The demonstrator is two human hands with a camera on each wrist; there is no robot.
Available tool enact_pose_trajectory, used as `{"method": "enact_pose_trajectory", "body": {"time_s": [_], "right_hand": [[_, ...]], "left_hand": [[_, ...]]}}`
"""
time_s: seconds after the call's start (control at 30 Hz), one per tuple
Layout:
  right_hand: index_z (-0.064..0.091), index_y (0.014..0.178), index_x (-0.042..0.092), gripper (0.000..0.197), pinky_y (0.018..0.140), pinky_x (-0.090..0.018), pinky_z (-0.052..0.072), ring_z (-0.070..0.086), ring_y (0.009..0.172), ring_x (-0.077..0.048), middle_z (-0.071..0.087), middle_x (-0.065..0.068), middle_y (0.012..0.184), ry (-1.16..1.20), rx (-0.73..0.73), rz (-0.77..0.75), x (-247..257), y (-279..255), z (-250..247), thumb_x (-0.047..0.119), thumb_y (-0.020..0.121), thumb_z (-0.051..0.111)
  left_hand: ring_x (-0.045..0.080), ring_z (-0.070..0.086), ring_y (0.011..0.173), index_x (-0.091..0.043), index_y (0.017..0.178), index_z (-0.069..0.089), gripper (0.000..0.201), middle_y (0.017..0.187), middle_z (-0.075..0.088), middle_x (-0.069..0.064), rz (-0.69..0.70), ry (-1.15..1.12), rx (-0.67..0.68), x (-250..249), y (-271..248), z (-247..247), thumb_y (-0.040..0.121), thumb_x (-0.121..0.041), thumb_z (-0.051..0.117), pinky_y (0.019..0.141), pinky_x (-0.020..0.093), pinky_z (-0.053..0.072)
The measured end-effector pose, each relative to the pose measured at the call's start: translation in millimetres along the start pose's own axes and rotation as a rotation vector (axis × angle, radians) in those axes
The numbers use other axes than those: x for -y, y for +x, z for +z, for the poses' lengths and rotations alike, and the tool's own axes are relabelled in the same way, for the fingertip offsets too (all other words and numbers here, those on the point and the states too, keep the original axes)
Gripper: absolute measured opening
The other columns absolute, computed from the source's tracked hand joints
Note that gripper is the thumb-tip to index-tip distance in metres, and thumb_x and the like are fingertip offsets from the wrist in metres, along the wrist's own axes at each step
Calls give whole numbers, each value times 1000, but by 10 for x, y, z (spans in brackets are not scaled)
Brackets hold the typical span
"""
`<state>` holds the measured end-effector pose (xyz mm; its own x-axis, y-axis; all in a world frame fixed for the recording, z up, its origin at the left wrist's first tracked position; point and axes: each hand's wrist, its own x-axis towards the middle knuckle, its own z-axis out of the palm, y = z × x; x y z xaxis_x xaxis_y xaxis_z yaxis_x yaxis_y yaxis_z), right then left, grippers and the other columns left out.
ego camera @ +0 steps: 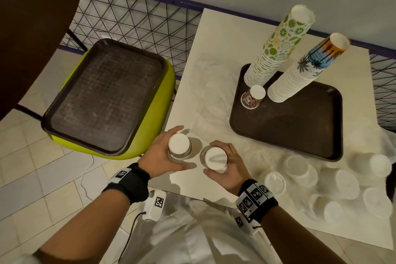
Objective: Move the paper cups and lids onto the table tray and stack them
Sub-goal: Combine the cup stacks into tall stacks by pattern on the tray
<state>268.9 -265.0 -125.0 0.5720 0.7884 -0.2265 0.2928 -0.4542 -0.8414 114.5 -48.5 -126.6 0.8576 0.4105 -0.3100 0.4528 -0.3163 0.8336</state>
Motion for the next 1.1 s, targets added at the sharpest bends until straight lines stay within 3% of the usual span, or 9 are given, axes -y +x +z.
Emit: {"method": "enact_pose_trajectory", "body": {"time_s": [0.2, 0.43, 0.53, 0.6, 0.67, 0.73, 0.83, 1.03, 1.1], "right_hand": [[54, 118, 50, 76, 99, -30, 50, 59, 113, -8, 58, 5, 123, 195, -96, 130, -10, 21, 4, 23, 57, 91], [55, 123, 46, 84, 102, -43, 51, 61, 115, -13, 61, 3, 124, 232, -54, 288, -97, 25, 29, 36, 47, 91], [56, 124, 41, 82, 101, -42, 52, 63, 114, -11, 65, 7, 121, 233, -61, 284, -28, 2, -69, 33, 51, 92], [57, 122, 29, 68, 94, -34, 56, 65, 109, -8, 71, 11, 113, 288, -121, 269, 84, 20, -249, 10, 65, 90], [57, 122, 22, 60, 83, -21, 56, 66, 104, -4, 72, 11, 109, 374, -200, 240, 239, 143, -536, -4, 74, 83], [53, 132, 19, 67, 89, -19, 54, 64, 112, -3, 67, 7, 121, 354, -347, 185, 363, 336, -853, 9, 75, 87], [46, 139, 13, 79, 105, -23, 46, 57, 123, -10, 60, 2, 131, 299, -547, 105, 378, 718, -1221, 15, 73, 89], [40, 142, 29, 84, 100, -24, 38, 52, 117, -9, 55, 2, 135, 202, -658, 204, 196, 1346, -1390, 33, 71, 85], [42, 139, 28, 84, 100, -27, 41, 54, 116, -12, 54, 0, 136, 173, -649, 236, 34, 1489, -1332, 37, 67, 84]], "left_hand": [[6, 62, 120, -47, 130, 56, 81, 127, 67, -20, 49, -23, -67, 62, 108, 165, 60, -44, 98, 104, 41, 52], [9, 60, 108, -43, 135, 49, 89, 120, 58, -8, 32, 102, -81, 88, 101, 255, 58, -48, 94, 95, 26, 50], [10, 58, 106, -41, 132, 52, 83, 118, 57, -4, 24, 81, -134, 28, 81, 264, 59, -41, 91, 93, 17, 47], [9, 58, 108, -37, 132, 55, 81, 122, 59, -4, 8, 52, -191, 0, 79, 245, 61, -34, 92, 92, 9, 42], [8, 60, 113, -35, 132, 56, 81, 124, 62, -6, -12, -4, -236, -77, 84, 202, 61, -29, 95, 96, 14, 44], [9, 63, 113, -36, 127, 58, 77, 122, 66, -8, -17, -52, -276, -214, 92, 164, 61, -28, 96, 97, 26, 51], [7, 66, 110, -34, 120, 61, 68, 116, 70, -10, -25, -135, -315, -472, 127, 146, 63, -24, 97, 94, 27, 54], [0, 68, 108, -22, 124, 64, 65, 115, 74, -12, 11, -245, -274, -935, 323, 174, 68, -17, 96, 89, 13, 52], [0, 68, 110, -24, 126, 64, 67, 116, 74, -13, 21, -248, -275, -1065, 407, 178, 67, -23, 96, 92, 17, 53]]}}
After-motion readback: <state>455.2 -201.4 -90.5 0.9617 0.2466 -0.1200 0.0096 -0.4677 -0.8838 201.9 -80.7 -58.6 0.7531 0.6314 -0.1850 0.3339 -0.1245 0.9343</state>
